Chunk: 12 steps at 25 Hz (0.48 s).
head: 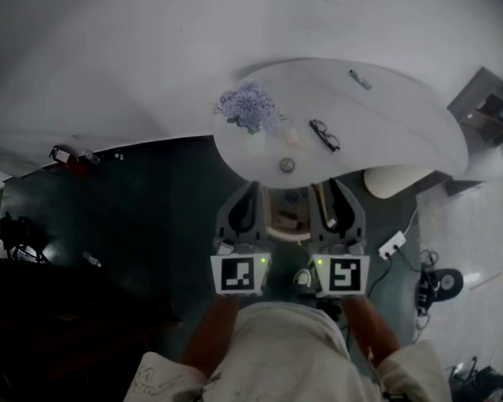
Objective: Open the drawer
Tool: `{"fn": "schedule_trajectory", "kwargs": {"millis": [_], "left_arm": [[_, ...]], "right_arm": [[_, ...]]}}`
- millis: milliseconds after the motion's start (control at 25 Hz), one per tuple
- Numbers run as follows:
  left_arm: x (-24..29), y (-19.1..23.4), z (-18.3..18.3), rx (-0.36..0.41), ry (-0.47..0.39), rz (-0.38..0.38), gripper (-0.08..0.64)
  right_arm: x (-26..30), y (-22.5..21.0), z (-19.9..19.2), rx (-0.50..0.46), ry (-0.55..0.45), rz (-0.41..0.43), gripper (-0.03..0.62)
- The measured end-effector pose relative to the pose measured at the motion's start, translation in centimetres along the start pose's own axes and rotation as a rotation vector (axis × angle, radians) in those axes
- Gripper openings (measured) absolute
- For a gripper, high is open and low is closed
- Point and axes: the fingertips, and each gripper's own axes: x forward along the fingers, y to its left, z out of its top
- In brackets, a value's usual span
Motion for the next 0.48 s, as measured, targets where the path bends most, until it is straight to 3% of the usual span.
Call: {"fn": "schedule_trajectory", "kwargs": {"millis": [120,320,480], "left_arm": [[0.2,0.5,1.3,0.018,-0.011,-0.009,0.002],[0.9,0.9,3.3,0.03,-0.035,-0.014,0.002],[0.8,1.2,4.5,0.024,-0.047,-0.01,0.002]], "right_arm": [[0.7,0.1,1.9,0.022,-0.004,0.009,0.131],[1.8,-0.4,4.3,0.027,-0.016,0.0,0.039],[2.2,-0.1,4.9,0.013,-0.024,-0.001,0.008]]}}
